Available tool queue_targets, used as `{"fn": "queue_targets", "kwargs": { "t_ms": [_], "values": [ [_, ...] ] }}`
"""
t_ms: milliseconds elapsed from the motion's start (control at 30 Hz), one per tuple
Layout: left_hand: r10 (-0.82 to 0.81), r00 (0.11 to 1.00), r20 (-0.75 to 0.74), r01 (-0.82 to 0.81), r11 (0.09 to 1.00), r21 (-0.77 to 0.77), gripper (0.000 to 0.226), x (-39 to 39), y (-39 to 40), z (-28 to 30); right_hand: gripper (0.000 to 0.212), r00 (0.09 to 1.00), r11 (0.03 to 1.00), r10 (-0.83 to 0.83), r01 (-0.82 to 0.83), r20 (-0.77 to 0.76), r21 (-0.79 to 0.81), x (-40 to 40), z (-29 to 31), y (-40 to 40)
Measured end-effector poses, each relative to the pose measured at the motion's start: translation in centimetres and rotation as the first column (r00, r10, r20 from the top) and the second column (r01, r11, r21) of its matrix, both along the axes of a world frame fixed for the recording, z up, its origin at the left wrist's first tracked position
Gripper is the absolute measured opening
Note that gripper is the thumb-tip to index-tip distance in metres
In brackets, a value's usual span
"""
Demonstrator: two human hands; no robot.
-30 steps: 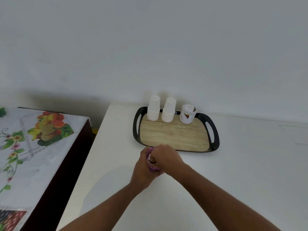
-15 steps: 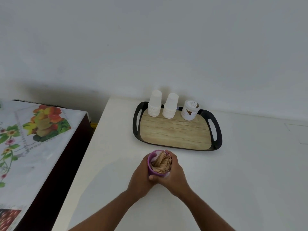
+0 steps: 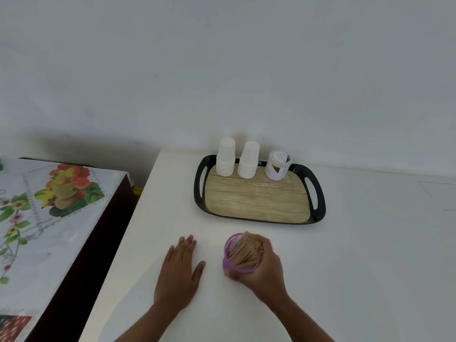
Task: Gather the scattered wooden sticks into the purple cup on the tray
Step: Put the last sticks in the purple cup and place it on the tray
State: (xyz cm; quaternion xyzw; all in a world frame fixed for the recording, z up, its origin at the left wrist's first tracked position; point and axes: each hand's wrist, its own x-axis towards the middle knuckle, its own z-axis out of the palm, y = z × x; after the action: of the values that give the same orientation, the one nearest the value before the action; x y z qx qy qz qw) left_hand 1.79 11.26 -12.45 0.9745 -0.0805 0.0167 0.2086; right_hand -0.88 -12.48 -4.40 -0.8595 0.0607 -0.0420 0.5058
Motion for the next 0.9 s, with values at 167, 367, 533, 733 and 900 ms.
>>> {"fn": "queue_targets", "kwargs": {
  "t_ms": [167,367,533,733,900],
  "values": [
    [-0.038,0.999,-0.003,0.038,0.998,0.051,0.067,0.2,0.1,0.3,0.104,0.997,0.997,-0.066,0.065,0.04,0.034,-0.6,-0.1,-0.3],
    [-0.041,0.999,-0.033,0.044,0.996,0.083,0.069,0.2,0.2,0.0,0.104,0.997,0.997,-0.07,0.069,0.04,0.035,-0.4,-0.3,-0.1],
    [-0.036,0.999,-0.017,0.037,0.997,0.068,0.069,0.3,0.2,0.0,0.105,1.0,0.999,-0.006,0.006,0.0,0.032,-0.6,-0.9,-0.1],
    [-0.043,0.999,-0.01,0.044,0.998,0.053,0.07,0.3,0.2,0.0,0.125,0.993,0.99,0.095,-0.086,-0.076,0.114,-0.5,-1.7,-0.8],
    [-0.039,0.999,-0.011,0.04,0.998,0.051,0.069,0.2,0.2,0.2,0.092,1.0,0.997,0.001,-0.002,0.015,0.077,-0.8,-0.8,-1.3]
  ]
}}
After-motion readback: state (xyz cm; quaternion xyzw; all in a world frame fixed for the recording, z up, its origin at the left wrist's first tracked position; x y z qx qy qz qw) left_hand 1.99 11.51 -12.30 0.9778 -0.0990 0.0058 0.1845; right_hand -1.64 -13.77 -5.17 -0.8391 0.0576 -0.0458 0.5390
